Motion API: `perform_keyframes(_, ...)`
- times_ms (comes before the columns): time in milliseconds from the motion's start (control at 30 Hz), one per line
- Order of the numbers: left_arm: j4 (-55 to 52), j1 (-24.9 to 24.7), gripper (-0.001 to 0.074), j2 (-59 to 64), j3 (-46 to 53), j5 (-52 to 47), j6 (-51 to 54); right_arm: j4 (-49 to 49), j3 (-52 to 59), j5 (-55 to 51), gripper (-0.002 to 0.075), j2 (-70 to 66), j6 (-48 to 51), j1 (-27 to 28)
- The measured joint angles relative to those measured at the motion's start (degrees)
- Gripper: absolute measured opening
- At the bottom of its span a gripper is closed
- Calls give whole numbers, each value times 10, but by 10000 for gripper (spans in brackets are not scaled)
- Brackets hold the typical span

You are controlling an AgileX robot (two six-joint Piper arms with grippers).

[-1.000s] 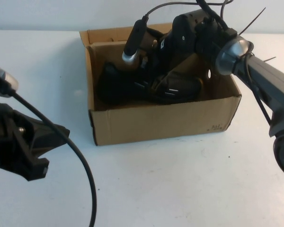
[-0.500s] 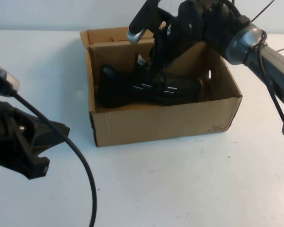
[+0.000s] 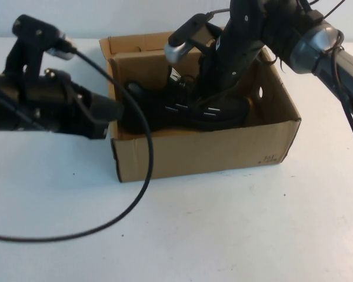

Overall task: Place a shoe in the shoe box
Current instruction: Place the shoe in the shoe box

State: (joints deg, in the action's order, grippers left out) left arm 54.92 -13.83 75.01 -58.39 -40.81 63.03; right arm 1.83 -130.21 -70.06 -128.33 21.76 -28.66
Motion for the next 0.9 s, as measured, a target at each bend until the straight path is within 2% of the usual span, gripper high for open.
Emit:
perform_keyframes(200,20,-31,-1,146,-107,5,22,80,0,2,-16,-22,-43,21)
perform_keyframes(400,-8,-66,-1,250,-169,5,16,90,0,-8,-16,-25,-66,42)
perform_keyframes(733,-69,-67,-1,266,-178,-4,-34,37,4,-10,-16,-17,-79,39)
perform_keyframes(900,-96,-67,-1,249,-178,-17,-43,18,39,-10,-16,-4,-78,42)
